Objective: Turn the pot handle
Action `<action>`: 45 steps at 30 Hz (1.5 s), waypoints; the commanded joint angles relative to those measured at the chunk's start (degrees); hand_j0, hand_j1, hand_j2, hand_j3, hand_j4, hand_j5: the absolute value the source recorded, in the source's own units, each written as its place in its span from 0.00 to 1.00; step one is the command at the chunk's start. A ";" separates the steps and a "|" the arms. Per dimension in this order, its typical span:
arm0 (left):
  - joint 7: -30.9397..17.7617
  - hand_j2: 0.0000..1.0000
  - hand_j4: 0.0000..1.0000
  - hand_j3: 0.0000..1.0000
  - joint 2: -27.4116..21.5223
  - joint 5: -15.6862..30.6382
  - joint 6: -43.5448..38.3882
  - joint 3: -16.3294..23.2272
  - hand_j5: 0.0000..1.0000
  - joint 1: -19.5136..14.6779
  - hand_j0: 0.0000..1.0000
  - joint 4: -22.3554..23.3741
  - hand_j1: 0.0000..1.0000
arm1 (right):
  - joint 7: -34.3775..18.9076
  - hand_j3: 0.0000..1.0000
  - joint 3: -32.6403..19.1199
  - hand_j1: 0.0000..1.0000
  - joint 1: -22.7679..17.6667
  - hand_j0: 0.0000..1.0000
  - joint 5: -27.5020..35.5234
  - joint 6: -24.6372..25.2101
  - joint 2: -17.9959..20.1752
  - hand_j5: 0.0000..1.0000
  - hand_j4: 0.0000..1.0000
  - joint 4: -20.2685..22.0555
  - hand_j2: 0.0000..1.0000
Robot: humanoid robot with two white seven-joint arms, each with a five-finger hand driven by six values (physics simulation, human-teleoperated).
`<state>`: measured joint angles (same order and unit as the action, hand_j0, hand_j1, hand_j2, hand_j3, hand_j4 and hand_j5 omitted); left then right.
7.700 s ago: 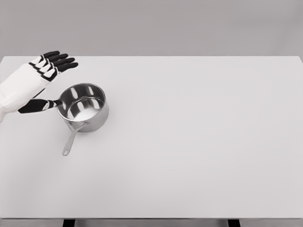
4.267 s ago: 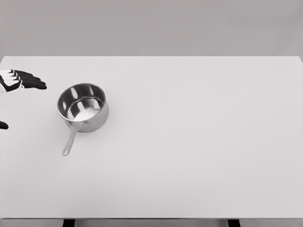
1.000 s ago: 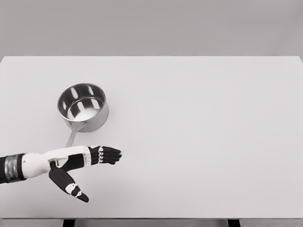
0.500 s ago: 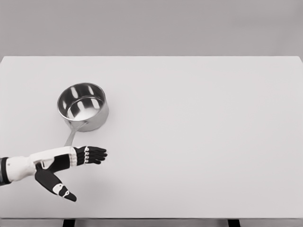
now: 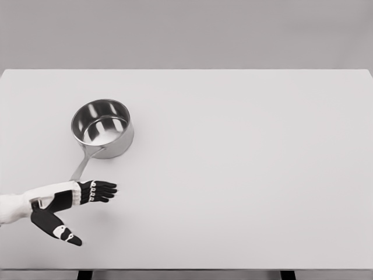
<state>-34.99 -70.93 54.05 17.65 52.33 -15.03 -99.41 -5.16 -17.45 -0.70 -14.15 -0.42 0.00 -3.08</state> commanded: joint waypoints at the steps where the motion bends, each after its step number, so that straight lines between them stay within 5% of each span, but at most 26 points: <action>1: -0.01 1.00 1.00 1.00 -0.96 0.00 0.01 -0.56 1.00 0.00 1.00 0.62 1.00 | -0.03 1.00 0.05 1.00 0.00 1.00 0.00 -0.02 0.00 1.00 1.00 0.00 1.00; 26: -0.01 1.00 1.00 1.00 -3.78 -2.46 0.01 -3.81 1.00 0.26 1.00 10.38 1.00 | -0.03 1.00 0.05 1.00 0.00 1.00 0.00 0.06 0.00 1.00 1.00 0.00 1.00; 32: -0.01 1.00 1.00 1.00 -6.76 -10.37 0.01 -4.78 1.00 0.09 1.00 8.80 1.00 | 0.06 1.00 -0.04 1.00 0.00 1.00 0.00 -0.02 0.00 1.00 1.00 0.00 1.00; 36: -0.01 1.00 1.00 1.00 -9.93 -11.34 -0.34 -5.66 1.00 0.09 1.00 5.72 1.00 | 0.06 1.00 0.05 1.00 0.00 1.00 0.00 0.07 0.00 1.00 1.00 0.00 1.00; 45: -0.01 1.00 1.00 1.00 -9.93 -12.04 -19.67 -13.30 1.00 -0.17 1.00 0.62 1.00 | -0.03 1.00 0.05 1.00 0.00 1.00 0.00 -0.02 0.00 1.00 1.00 0.00 1.00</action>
<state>-34.99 -80.74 41.78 1.83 40.61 -15.30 -97.67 -5.15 -17.44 -0.70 -14.14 -0.43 0.00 -3.07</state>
